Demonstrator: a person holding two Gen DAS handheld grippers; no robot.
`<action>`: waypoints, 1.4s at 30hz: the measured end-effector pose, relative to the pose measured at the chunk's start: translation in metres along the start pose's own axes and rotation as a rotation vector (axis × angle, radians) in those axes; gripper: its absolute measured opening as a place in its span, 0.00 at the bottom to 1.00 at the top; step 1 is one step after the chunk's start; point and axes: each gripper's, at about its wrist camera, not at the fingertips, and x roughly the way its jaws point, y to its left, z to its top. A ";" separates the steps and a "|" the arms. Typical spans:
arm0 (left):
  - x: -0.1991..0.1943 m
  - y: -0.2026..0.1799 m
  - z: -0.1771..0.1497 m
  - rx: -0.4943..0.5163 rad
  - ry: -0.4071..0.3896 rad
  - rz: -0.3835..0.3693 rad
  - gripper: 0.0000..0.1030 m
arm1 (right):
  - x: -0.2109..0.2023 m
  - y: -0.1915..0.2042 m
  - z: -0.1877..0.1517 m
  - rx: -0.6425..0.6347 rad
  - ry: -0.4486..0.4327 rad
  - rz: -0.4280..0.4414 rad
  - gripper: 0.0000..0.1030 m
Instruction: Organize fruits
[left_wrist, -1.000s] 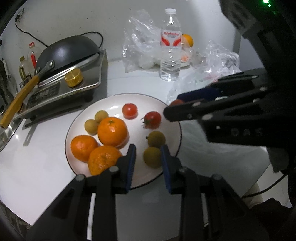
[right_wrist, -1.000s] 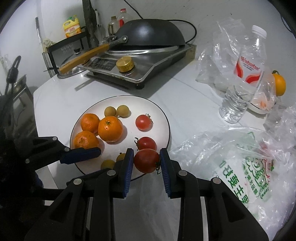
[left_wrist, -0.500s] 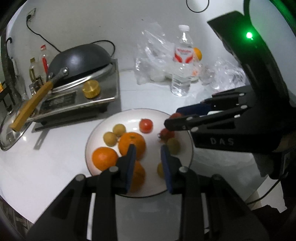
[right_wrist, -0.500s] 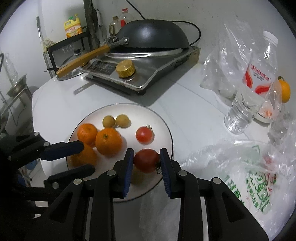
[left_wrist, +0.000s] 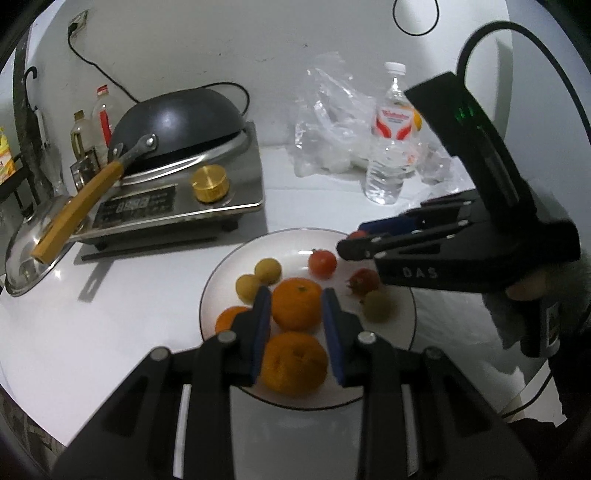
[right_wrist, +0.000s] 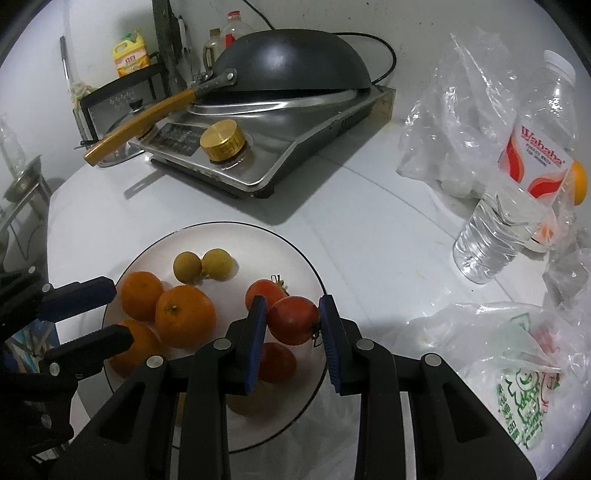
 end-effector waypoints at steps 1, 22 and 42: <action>0.000 0.001 0.000 -0.003 0.000 -0.001 0.29 | 0.001 0.000 0.000 0.000 0.002 -0.002 0.30; -0.022 -0.020 0.013 -0.016 -0.049 0.004 0.32 | -0.076 -0.009 -0.019 0.025 -0.094 -0.075 0.30; -0.124 -0.059 0.024 -0.093 -0.202 0.084 0.87 | -0.221 -0.001 -0.074 0.053 -0.283 -0.165 0.44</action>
